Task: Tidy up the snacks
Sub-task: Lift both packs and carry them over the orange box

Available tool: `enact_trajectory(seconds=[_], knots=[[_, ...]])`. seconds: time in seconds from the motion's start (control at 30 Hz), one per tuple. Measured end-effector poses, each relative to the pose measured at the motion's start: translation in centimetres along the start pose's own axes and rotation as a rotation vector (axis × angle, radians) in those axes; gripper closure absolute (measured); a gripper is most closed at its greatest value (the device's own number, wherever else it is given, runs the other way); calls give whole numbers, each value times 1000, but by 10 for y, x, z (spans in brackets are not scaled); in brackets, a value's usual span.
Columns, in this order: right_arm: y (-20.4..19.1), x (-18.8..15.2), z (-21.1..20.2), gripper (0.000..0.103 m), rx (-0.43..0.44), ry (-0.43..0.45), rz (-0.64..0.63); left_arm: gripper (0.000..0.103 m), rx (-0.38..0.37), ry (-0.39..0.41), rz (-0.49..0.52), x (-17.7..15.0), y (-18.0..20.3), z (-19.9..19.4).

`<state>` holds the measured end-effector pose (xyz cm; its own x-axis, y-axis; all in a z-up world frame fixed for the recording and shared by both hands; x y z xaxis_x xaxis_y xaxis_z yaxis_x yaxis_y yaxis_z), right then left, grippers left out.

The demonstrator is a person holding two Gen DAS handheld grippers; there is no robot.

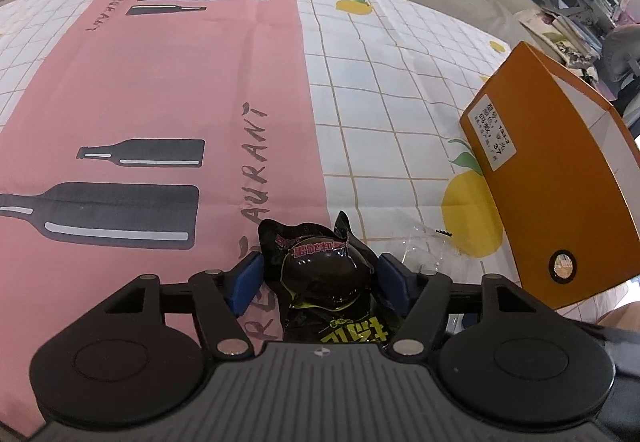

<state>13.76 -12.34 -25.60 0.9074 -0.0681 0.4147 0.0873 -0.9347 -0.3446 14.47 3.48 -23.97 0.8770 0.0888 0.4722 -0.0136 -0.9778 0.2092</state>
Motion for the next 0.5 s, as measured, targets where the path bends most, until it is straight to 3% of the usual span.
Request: enact_trajectory(seconds=[0.27,0.5], knots=[[0,0,0,48,2,2,-8,38,32,15,53,0,7,2],[2,1,-1,47,11,6,14,41,81,42,38,0,-13,-15]])
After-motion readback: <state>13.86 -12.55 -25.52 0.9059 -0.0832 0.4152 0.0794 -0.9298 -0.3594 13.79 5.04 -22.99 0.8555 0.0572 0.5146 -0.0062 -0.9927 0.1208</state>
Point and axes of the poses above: each gripper's, at about its wrist camera, not at the fingertips, and z roughly the way its jaws point, y to its right, x to its top, the point moved 3 cm from there along z, roughly the way its jaws point, and after that the axes turned 2 degrees about z, right-handed, at the moved point
